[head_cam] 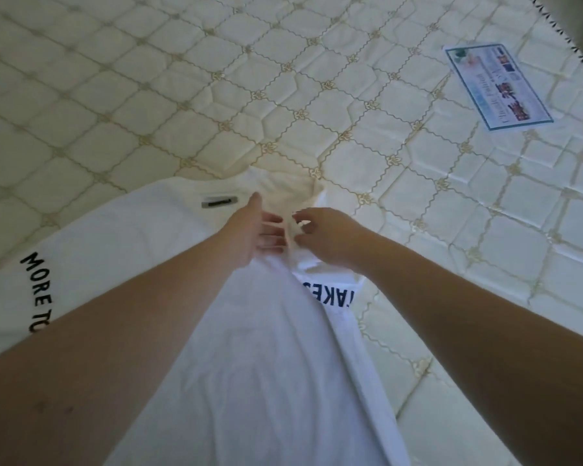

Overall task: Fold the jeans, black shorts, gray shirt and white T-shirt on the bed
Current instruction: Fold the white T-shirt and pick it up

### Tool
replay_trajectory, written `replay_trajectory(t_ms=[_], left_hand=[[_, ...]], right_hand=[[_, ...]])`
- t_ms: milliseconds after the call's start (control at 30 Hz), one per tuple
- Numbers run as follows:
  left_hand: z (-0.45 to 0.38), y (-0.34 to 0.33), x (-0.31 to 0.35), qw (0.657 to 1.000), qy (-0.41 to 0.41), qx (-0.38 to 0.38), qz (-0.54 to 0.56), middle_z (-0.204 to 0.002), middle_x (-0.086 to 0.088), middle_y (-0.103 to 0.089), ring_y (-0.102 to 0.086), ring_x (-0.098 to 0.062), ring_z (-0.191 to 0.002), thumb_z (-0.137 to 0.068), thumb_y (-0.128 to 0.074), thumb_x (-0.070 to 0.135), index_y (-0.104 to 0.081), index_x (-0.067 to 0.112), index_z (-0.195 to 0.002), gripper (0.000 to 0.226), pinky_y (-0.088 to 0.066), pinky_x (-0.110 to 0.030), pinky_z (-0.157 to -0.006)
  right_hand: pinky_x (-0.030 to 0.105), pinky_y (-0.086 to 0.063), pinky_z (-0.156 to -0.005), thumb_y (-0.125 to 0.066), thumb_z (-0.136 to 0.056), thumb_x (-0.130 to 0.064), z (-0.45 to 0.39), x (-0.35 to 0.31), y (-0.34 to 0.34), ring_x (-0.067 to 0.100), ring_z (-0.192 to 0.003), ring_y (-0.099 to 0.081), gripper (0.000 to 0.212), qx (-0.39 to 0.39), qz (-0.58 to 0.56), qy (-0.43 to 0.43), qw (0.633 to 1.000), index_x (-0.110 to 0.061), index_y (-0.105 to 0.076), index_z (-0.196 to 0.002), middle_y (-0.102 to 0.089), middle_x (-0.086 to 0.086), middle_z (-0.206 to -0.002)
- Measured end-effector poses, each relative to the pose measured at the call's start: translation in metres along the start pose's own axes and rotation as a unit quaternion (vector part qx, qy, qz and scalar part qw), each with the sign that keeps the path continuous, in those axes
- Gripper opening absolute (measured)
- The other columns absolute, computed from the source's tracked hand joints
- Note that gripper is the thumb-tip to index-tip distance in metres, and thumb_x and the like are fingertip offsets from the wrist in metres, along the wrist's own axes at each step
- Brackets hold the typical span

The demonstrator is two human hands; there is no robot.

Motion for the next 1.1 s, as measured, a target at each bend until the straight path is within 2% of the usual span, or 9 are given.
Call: replay_trajectory(t_ms=[133,267,400,500,700,800,900,1000,1100], left_hand=[[0.006,0.022,-0.027,0.998,0.048,-0.005,0.046,-0.108,-0.010,-0.071,-0.069,-0.029,-0.096,-0.095,-0.025,0.069,-0.059,0.008,-0.118,0.073,-0.057,-0.041,-0.076],[0.010,0.011,-0.029,0.995,-0.019,0.072,-0.062,-0.122,-0.005,-0.062,-0.061,-0.028,-0.108,-0.086,-0.049,0.068,-0.043,0.018,-0.137,0.071,-0.049,-0.042,-0.096],[0.019,-0.016,-0.038,0.957,-0.057,0.142,-0.247,-0.125,-0.003,-0.050,-0.053,-0.026,-0.106,-0.080,-0.071,0.039,-0.031,0.019,-0.137,0.073,-0.046,-0.036,-0.085],[0.020,-0.014,-0.035,0.944,-0.102,0.176,-0.261,-0.122,-0.009,-0.058,-0.055,-0.026,-0.098,-0.084,-0.060,0.008,-0.039,0.014,-0.130,0.050,-0.044,-0.031,-0.079],[0.025,0.031,-0.010,0.938,-0.207,0.043,-0.274,-0.099,-0.004,-0.065,-0.062,-0.016,-0.082,-0.078,-0.049,-0.010,-0.049,0.029,-0.124,0.060,-0.047,-0.028,-0.064],[0.027,0.078,-0.005,0.937,-0.205,0.209,-0.192,-0.100,-0.003,-0.061,-0.059,-0.019,-0.079,-0.086,-0.046,-0.004,-0.050,0.015,-0.128,0.046,-0.049,-0.032,-0.070],[0.056,0.080,-0.009,0.872,-0.281,0.347,-0.200,-0.105,-0.008,-0.061,-0.058,-0.028,-0.092,-0.092,-0.042,0.014,-0.051,0.015,-0.116,0.026,-0.045,-0.035,-0.080],[0.093,0.031,-0.055,0.880,-0.317,0.283,-0.213,-0.074,0.004,-0.061,-0.060,-0.023,-0.075,-0.092,-0.046,0.028,-0.051,0.018,-0.085,0.013,-0.043,-0.028,-0.069],[0.116,-0.016,-0.141,0.964,-0.130,0.133,-0.189,-0.056,-0.006,-0.065,-0.064,-0.023,-0.049,-0.095,-0.045,0.041,-0.059,0.013,-0.063,0.045,-0.053,-0.030,-0.054]], right_hand=[[0.012,-0.039,-0.087,-0.051,-0.097,-0.011,0.015,-0.003,-0.026,0.004,-0.118,-0.055,0.045,0.008,-0.257,0.040,0.965,-0.026,-0.050,-0.139,-0.057,-0.009,-0.136],[0.006,-0.039,-0.065,-0.050,-0.097,-0.022,0.057,0.065,-0.030,0.004,-0.094,-0.061,0.028,0.171,-0.102,-0.055,0.978,-0.028,-0.057,-0.123,-0.064,-0.010,-0.111],[0.033,-0.047,-0.092,-0.061,-0.092,-0.030,0.102,0.104,-0.085,0.020,-0.107,-0.056,0.045,0.154,-0.035,-0.114,0.981,-0.021,-0.047,-0.134,-0.052,0.003,-0.120],[0.038,-0.045,-0.094,-0.065,-0.088,-0.036,0.119,0.110,-0.111,0.024,-0.112,-0.052,0.058,0.138,-0.011,-0.148,0.979,-0.021,-0.039,-0.137,-0.049,0.003,-0.123],[0.037,-0.048,-0.085,-0.058,-0.092,-0.030,0.136,0.116,-0.132,0.022,-0.098,-0.057,0.033,0.141,0.030,-0.165,0.976,-0.021,-0.045,-0.122,-0.058,-0.001,-0.107],[0.033,-0.045,-0.077,-0.047,-0.096,-0.026,0.138,0.112,-0.137,0.022,-0.090,-0.058,0.019,0.156,0.086,-0.128,0.976,-0.021,-0.055,-0.113,-0.060,-0.001,-0.102],[0.032,-0.042,-0.071,-0.048,-0.094,-0.023,0.140,0.106,-0.146,0.022,-0.085,-0.056,0.017,0.172,0.093,-0.088,0.977,-0.021,-0.057,-0.109,-0.059,-0.003,-0.099],[0.032,-0.044,-0.073,-0.048,-0.095,-0.027,0.143,0.110,-0.153,0.021,-0.087,-0.056,0.018,0.181,0.106,-0.079,0.975,-0.021,-0.056,-0.110,-0.059,-0.003,-0.101],[0.032,-0.044,-0.076,-0.049,-0.094,-0.027,0.156,0.119,-0.159,0.021,-0.092,-0.055,0.026,0.168,0.136,-0.090,0.972,-0.021,-0.051,-0.119,-0.056,-0.002,-0.108]])
Point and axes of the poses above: each hand's wrist, its own z-axis away from the middle knuckle, its own y-axis out of the back of the hand, x = y × z, the point moved 5 cm from there along -z, towards the middle knuckle
